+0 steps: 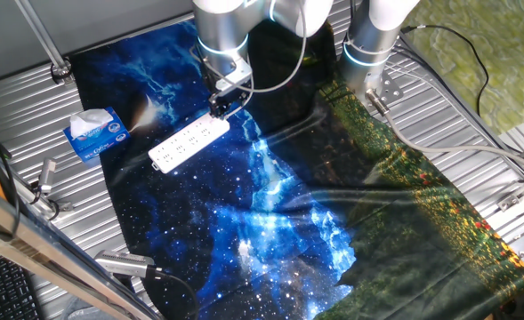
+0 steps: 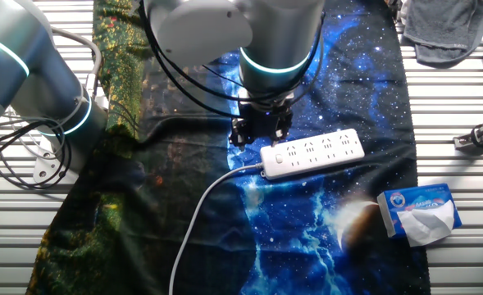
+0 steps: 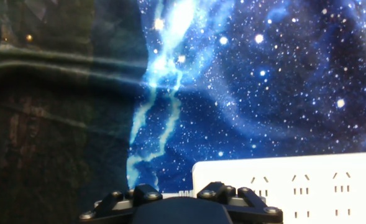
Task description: Turn on the power strip by pressing the button
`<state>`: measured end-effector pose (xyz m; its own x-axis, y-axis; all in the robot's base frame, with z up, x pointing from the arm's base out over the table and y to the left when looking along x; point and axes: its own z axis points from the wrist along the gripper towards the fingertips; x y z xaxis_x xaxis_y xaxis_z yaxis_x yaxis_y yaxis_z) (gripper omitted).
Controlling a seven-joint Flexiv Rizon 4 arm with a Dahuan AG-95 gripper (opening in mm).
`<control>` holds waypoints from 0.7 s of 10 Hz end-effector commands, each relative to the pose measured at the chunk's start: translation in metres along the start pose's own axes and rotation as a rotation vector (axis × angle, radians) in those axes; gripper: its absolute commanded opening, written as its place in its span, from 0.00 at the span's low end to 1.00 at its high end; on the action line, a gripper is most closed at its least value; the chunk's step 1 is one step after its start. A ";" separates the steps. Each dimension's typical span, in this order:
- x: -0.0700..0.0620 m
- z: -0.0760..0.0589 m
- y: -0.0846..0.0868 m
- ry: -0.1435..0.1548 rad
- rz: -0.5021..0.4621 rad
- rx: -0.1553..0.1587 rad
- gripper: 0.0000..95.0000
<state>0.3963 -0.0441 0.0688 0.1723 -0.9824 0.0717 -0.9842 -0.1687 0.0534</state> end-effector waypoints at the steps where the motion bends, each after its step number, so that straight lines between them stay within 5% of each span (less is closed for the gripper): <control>1: -0.001 -0.003 0.002 -0.002 0.001 -0.002 0.60; 3: -0.001 -0.003 0.002 -0.004 0.007 -0.002 0.60; 6: -0.001 -0.003 0.002 -0.060 0.060 0.004 0.60; 7: -0.001 -0.003 0.002 -0.058 0.060 0.001 0.60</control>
<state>0.3945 -0.0443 0.0704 0.1150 -0.9932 0.0197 -0.9924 -0.1140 0.0473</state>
